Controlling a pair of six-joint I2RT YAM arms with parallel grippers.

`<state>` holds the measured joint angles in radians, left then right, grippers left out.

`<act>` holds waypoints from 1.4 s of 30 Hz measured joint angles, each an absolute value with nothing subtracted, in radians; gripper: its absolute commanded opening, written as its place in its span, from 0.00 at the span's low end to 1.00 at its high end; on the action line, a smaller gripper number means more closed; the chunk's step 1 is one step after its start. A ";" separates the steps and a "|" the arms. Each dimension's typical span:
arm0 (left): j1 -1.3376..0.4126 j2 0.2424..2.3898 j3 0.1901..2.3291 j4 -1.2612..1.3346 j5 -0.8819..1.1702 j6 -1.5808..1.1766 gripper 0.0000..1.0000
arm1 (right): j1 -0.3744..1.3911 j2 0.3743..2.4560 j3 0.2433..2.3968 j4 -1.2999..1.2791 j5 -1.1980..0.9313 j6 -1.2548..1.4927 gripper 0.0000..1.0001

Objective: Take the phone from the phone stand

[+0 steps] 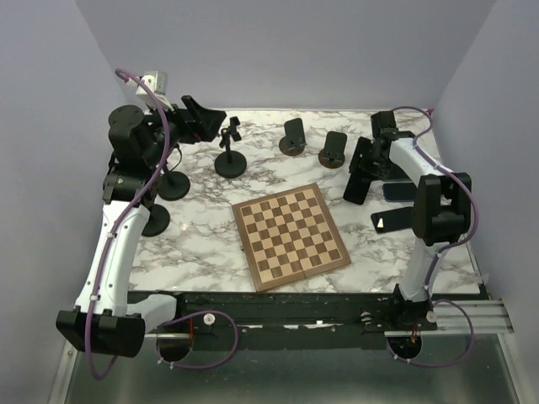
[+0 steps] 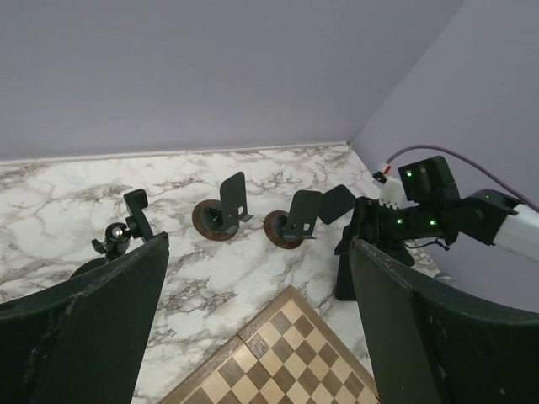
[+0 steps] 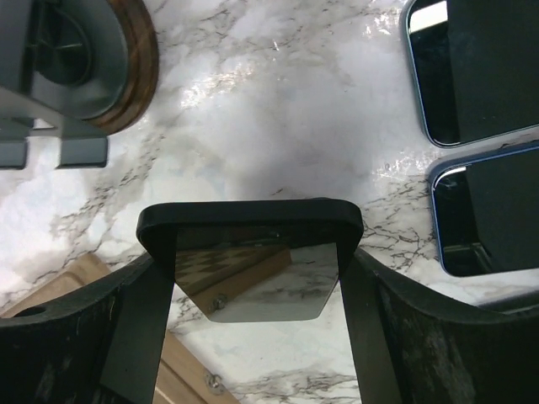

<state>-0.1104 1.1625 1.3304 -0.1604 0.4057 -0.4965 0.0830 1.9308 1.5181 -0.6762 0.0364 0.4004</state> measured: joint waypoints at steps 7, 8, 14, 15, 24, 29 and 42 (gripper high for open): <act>-0.111 1.042 1.252 -0.166 0.416 -0.382 0.98 | 0.083 2.009 1.530 -0.677 0.059 0.398 0.21; -0.111 1.029 1.234 -0.163 0.411 -0.362 0.98 | 0.083 2.013 1.533 -0.676 0.059 0.398 0.22; -0.113 0.911 1.032 -0.127 0.327 -0.262 0.99 | 0.083 2.035 1.534 -0.669 0.070 0.398 0.34; -0.113 0.899 1.010 -0.123 0.317 -0.251 0.98 | 0.083 2.040 1.534 -0.667 0.074 0.398 0.36; -0.120 0.817 0.955 -0.074 0.233 -0.196 0.99 | 0.083 2.056 1.512 -0.632 0.112 0.410 0.54; -0.120 0.800 0.951 -0.048 0.210 -0.186 0.98 | 0.083 2.055 1.494 -0.615 0.125 0.412 0.65; -0.120 0.795 0.934 -0.038 0.189 -0.183 0.98 | 0.083 2.040 1.476 -0.595 0.136 0.398 0.92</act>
<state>-0.1200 0.7948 0.9337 -0.0376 0.1890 -0.1833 0.0830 2.0396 1.4761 -0.5945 0.1360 0.3985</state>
